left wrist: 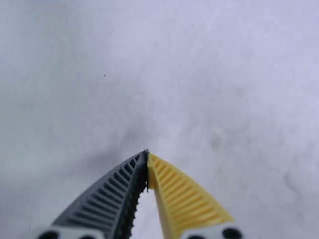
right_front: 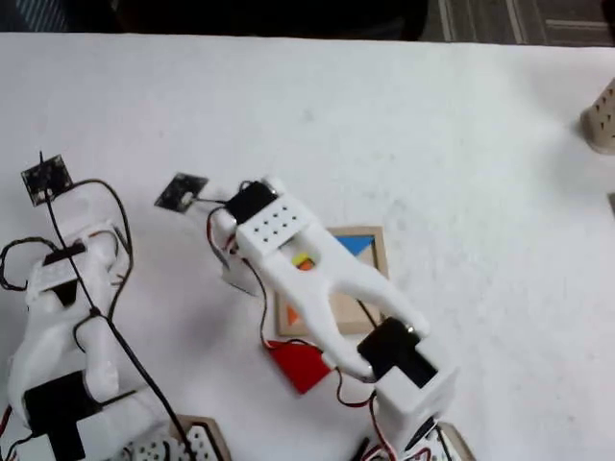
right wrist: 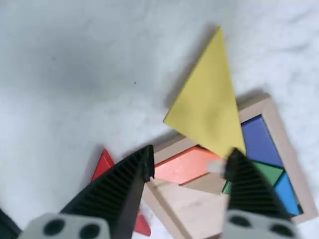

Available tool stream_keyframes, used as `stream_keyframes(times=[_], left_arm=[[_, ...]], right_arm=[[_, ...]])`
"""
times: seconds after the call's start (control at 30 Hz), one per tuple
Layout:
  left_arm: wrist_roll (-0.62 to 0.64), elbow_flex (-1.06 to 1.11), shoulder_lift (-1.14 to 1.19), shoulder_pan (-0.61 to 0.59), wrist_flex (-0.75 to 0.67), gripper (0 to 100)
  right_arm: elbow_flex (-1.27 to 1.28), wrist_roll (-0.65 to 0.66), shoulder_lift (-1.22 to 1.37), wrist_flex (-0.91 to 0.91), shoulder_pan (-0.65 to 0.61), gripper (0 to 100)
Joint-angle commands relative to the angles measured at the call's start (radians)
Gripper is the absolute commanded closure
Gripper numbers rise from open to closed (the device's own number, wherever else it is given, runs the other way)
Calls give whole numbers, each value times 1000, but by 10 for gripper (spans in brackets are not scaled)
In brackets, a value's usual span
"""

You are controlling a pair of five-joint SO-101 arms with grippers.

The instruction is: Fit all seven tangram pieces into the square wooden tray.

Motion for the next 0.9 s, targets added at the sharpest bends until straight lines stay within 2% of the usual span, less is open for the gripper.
stream_keyframes(times=[0.0,0.07,0.2,0.3,0.57,0.87], left_arm=[[0,-48,-2,-12,-40,976],[0,-49,-2,-12,-40,976],[0,-49,-2,-12,-40,976],[0,-49,-2,-12,-40,976],[0,-49,-2,-12,-40,976],[0,-49,-1,-12,-40,976]], right_arm=[[-5,-8,-47,-71,-13,988],[0,-17,-45,-108,-16,959],[0,-43,-12,-217,-18,981],[-6,5,62,-320,-18,954],[-84,40,162,-263,-35,720],[-187,43,331,-240,-13,827]])
